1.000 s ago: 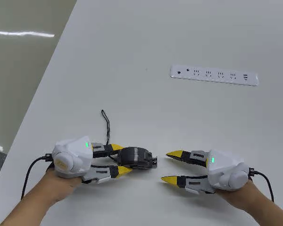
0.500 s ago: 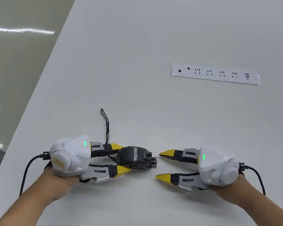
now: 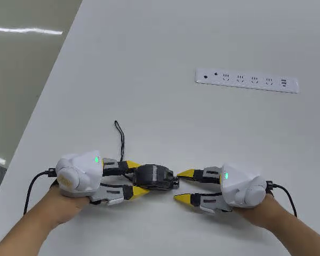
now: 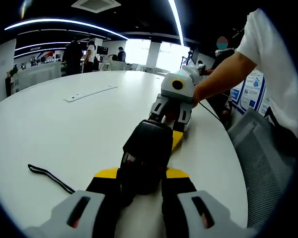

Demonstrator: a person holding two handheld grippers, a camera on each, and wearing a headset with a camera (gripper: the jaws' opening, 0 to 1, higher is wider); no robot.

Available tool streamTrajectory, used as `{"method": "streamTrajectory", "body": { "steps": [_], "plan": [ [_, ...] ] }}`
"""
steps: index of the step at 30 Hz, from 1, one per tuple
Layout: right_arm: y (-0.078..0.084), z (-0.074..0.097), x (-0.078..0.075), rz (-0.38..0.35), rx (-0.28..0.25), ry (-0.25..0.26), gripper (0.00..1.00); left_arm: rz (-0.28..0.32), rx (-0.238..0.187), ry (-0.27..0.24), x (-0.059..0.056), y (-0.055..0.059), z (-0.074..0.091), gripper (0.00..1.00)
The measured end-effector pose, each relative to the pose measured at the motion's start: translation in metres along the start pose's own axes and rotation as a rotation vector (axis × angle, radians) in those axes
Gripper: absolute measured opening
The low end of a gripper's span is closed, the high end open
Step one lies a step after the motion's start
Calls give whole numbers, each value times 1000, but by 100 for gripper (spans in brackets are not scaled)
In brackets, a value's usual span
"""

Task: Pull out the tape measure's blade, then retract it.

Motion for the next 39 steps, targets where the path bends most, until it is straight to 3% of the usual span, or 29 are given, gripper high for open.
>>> {"method": "streamTrajectory", "body": {
  "steps": [17, 28, 39],
  "plan": [
    [2, 1, -4, -4, 6, 38, 15, -13, 4, 19, 0, 0, 0, 28],
    [2, 0, -2, 49, 0, 51, 15, -12, 5, 32, 0, 1, -1, 28],
    [1, 0, -2, 42, -8, 44, 13, -22, 10, 38, 0, 1, 0, 27]
  ]
}}
Point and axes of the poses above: the centre of the closed fingertips' face, and the gripper's own axes: z roughly backward along the fingers, x roughly to its left, y roughly out of its underside, the point moved 3 cm from there along z, roughly backward along the fingers, and after that the axes turned 9 degrees about -x, right-handed, at the moved point
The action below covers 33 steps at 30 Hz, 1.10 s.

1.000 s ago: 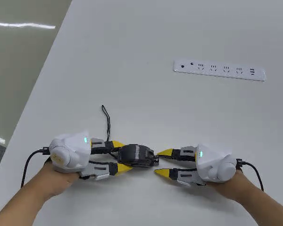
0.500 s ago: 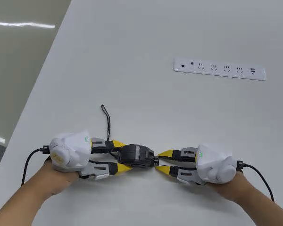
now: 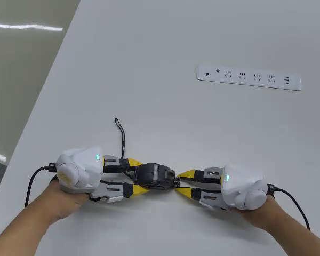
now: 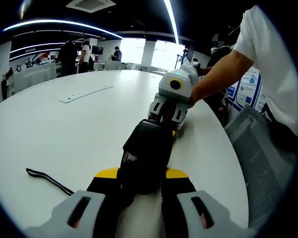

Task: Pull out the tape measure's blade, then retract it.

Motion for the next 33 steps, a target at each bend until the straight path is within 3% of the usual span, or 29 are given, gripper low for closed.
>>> {"method": "streamTrajectory", "body": {
  "steps": [10, 24, 33],
  "plan": [
    [0, 1, 1, -25, -2, 6, 10, -32, 12, 5, 0, 0, 0, 26],
    [2, 3, 0, -27, -6, 12, 10, -31, 11, 7, 1, 1, -1, 25],
    [4, 12, -1, -40, -8, 13, 9, -31, 12, 6, 0, 1, 0, 25]
  ]
}}
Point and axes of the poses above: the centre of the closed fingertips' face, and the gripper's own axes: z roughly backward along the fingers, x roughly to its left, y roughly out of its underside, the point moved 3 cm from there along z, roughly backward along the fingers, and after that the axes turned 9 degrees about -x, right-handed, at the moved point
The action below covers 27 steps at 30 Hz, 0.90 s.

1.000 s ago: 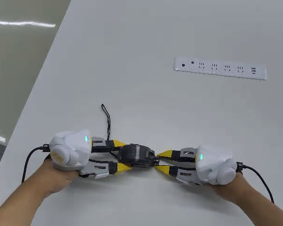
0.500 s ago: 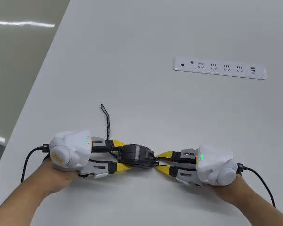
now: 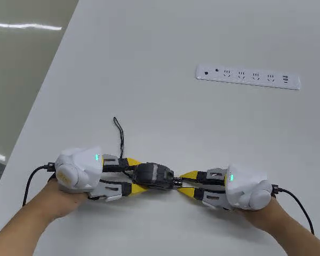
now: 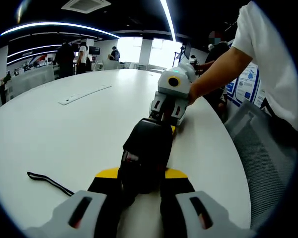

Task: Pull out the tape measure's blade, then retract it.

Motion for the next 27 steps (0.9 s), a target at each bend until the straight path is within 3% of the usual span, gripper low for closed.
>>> {"method": "streamTrajectory", "body": {
  "steps": [27],
  "plan": [
    [9, 35, -4, -18, 0, 25, 9, 4, -4, -3, 0, 0, 0, 25]
  ]
}}
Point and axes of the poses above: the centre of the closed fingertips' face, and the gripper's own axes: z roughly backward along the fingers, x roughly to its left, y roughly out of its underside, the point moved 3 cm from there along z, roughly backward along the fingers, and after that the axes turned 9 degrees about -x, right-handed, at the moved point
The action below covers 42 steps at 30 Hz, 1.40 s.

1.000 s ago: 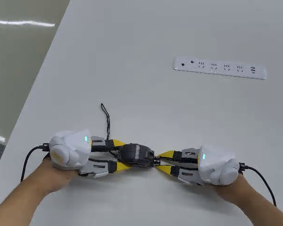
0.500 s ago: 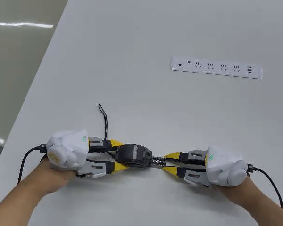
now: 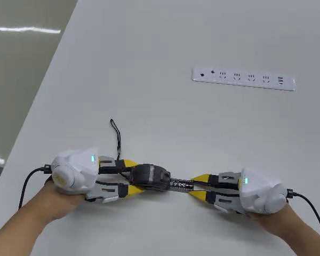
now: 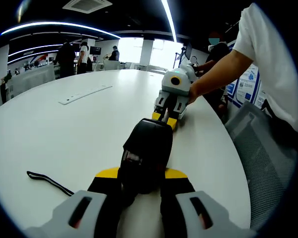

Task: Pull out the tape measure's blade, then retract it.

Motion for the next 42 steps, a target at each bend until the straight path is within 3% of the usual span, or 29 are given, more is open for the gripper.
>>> {"method": "streamTrajectory", "body": {
  "steps": [42],
  "plan": [
    [12, 44, -3, -31, -5, 27, 8, -1, 5, -3, -1, 0, -1, 25]
  ]
}}
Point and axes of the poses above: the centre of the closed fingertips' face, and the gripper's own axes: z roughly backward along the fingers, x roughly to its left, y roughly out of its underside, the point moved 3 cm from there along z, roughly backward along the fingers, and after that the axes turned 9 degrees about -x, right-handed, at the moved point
